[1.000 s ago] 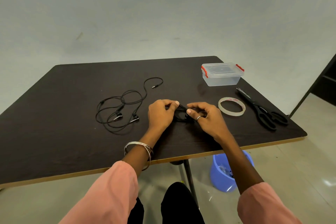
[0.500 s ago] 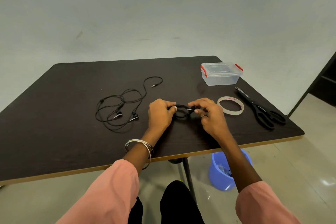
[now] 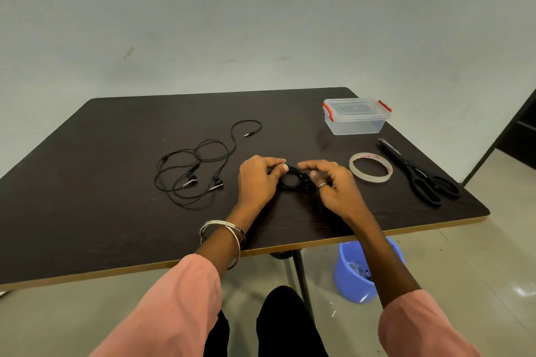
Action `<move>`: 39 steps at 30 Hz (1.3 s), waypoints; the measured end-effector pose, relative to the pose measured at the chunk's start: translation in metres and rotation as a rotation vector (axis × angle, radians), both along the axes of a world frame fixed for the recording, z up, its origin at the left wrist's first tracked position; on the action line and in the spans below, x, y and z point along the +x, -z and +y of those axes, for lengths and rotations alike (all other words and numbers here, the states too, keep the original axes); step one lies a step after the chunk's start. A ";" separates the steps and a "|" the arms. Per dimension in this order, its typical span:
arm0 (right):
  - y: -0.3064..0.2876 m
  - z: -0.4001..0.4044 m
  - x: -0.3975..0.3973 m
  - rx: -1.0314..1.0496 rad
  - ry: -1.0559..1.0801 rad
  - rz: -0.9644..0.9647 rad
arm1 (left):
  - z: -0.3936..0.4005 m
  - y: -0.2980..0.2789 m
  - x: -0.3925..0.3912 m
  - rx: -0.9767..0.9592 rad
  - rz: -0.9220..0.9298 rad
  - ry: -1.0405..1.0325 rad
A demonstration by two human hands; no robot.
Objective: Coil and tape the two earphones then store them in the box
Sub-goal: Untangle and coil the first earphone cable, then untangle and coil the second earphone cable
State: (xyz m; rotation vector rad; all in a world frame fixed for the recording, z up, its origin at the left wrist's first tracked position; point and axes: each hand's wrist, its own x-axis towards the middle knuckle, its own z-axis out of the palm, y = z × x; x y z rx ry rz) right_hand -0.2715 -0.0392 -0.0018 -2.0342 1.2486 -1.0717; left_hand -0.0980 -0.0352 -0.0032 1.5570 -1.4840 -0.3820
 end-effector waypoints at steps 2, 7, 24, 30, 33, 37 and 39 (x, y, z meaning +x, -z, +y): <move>0.001 0.000 0.000 0.004 0.011 -0.009 | 0.001 -0.001 0.000 -0.012 0.008 0.002; 0.002 -0.001 0.000 0.003 0.025 -0.034 | 0.004 -0.003 -0.001 -0.039 0.037 0.006; 0.002 0.000 0.000 -0.061 0.156 -0.195 | 0.008 -0.009 0.014 -0.322 0.351 -0.185; -0.006 0.008 0.011 -0.308 0.333 -0.318 | 0.028 -0.035 0.058 -0.327 0.110 -0.246; -0.015 0.015 0.033 -0.369 0.291 -0.299 | 0.037 -0.041 0.086 0.019 -0.297 -0.278; -0.023 0.020 0.075 -0.255 0.056 -0.104 | 0.051 -0.042 0.105 0.425 -0.462 -0.244; -0.027 0.022 0.097 -0.128 -0.048 0.103 | 0.056 -0.038 0.111 0.395 -0.419 -0.268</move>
